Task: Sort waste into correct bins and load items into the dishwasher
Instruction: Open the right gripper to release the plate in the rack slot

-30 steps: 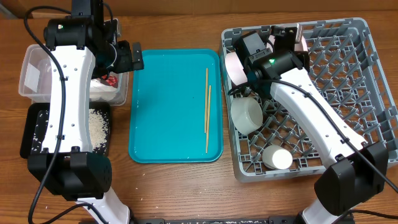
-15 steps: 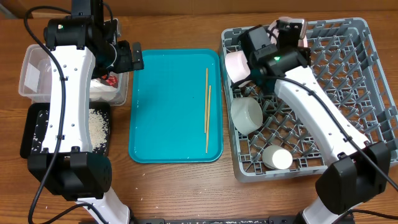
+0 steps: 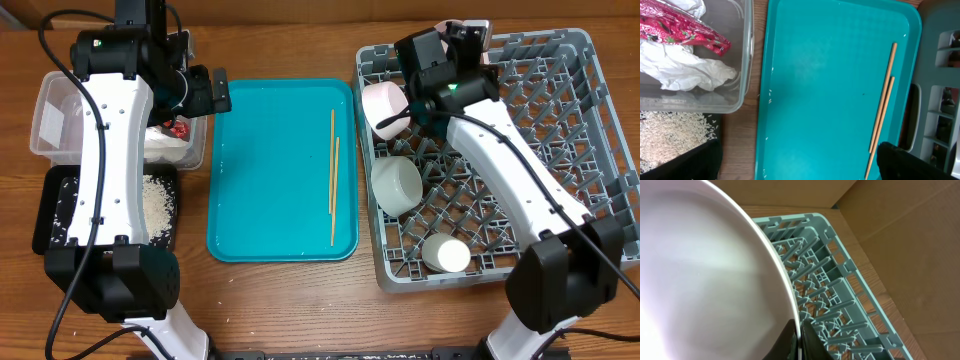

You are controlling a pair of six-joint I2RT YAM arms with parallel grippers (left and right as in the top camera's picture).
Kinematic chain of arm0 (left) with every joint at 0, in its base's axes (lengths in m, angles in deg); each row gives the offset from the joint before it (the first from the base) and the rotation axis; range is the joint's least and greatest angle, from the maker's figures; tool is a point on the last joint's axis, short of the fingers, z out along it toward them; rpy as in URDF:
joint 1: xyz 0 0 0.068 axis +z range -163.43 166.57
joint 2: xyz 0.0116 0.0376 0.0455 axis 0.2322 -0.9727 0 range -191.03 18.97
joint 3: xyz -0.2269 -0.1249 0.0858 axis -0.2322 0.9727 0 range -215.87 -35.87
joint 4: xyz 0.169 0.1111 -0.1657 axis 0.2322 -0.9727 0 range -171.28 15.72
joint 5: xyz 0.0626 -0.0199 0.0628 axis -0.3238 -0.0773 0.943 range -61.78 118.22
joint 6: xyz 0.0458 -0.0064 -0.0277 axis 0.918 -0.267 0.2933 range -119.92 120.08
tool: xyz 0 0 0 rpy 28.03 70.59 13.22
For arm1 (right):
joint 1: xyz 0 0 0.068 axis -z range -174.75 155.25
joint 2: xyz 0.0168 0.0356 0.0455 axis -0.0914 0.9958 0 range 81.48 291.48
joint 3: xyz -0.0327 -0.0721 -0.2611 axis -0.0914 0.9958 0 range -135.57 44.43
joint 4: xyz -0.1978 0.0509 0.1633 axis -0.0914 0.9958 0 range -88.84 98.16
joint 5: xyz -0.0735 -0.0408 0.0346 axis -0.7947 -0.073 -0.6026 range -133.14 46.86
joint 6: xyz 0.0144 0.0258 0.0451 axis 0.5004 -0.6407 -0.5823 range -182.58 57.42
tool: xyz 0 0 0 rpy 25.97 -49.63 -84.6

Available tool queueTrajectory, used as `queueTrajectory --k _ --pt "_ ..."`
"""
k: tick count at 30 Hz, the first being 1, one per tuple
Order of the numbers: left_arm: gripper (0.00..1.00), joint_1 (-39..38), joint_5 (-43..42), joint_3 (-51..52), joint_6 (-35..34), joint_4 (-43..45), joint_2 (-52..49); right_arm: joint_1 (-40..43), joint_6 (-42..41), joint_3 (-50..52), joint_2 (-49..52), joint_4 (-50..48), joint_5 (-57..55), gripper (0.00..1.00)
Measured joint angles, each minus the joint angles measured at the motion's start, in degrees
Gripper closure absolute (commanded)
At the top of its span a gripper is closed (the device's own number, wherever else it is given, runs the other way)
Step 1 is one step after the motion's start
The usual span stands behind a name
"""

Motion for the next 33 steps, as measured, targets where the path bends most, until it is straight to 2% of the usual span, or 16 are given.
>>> queueTrajectory --k 14,30,31,32,33 --pt "0.0 0.0 0.0 0.0 0.0 0.0 0.0 -0.11 1.38 0.02 1.27 -4.46 -8.48 0.96" --pt "0.0 0.0 0.0 0.0 0.0 0.0 0.0 -0.11 3.41 0.04 1.27 -4.92 -2.97 0.96" --pt "0.0 0.0 0.0 0.0 0.0 0.0 0.0 -0.11 3.41 0.04 1.27 -4.9 -2.93 0.95" --pt "0.0 0.0 0.0 0.0 0.0 0.0 0.0 -0.11 3.39 0.04 1.27 -5.05 -2.95 0.86" --pt "0.0 0.0 0.0 0.0 0.0 0.0 0.0 -0.11 3.23 0.04 1.27 -5.31 -2.93 0.7"
